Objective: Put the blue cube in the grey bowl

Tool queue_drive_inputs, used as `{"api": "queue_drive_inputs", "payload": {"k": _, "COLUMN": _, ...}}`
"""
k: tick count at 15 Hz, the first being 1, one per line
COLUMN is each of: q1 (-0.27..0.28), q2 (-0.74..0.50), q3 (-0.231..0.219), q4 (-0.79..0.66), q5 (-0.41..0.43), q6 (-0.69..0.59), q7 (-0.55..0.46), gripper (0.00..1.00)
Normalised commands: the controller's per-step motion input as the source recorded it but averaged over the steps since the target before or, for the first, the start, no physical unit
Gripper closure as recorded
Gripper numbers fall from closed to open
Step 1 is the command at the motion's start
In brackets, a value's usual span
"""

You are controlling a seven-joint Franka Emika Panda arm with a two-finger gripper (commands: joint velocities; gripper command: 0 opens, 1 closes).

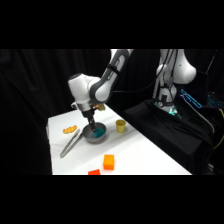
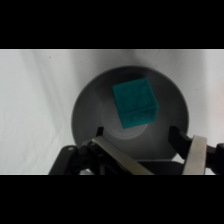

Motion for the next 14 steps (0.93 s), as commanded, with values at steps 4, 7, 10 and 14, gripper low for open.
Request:
{"api": "queue_drive_inputs", "payload": {"k": 4, "q1": -0.006, "q2": -0.12, "q3": -0.001, "q4": 0.15, "q5": 0.025, "q6": -0.25, "q7": -0.13, "gripper": 0.0}}
{"api": "queue_drive_inputs", "payload": {"k": 7, "q1": 0.04, "q2": -0.24, "q3": -0.019, "q4": 0.13, "q5": -0.041, "q6": -0.49, "q7": -0.09, "gripper": 0.0}}
{"api": "queue_drive_inputs", "payload": {"k": 10, "q1": 0.056, "q2": -0.33, "q3": -0.019, "q4": 0.1, "q5": -0.069, "q6": -0.5, "q7": -0.09, "gripper": 0.0}}
{"api": "queue_drive_inputs", "payload": {"k": 14, "q1": 0.052, "q2": -0.31, "q3": -0.022, "q4": 0.07, "q5": -0.1, "q6": -0.38, "q7": -0.11, "gripper": 0.0}}
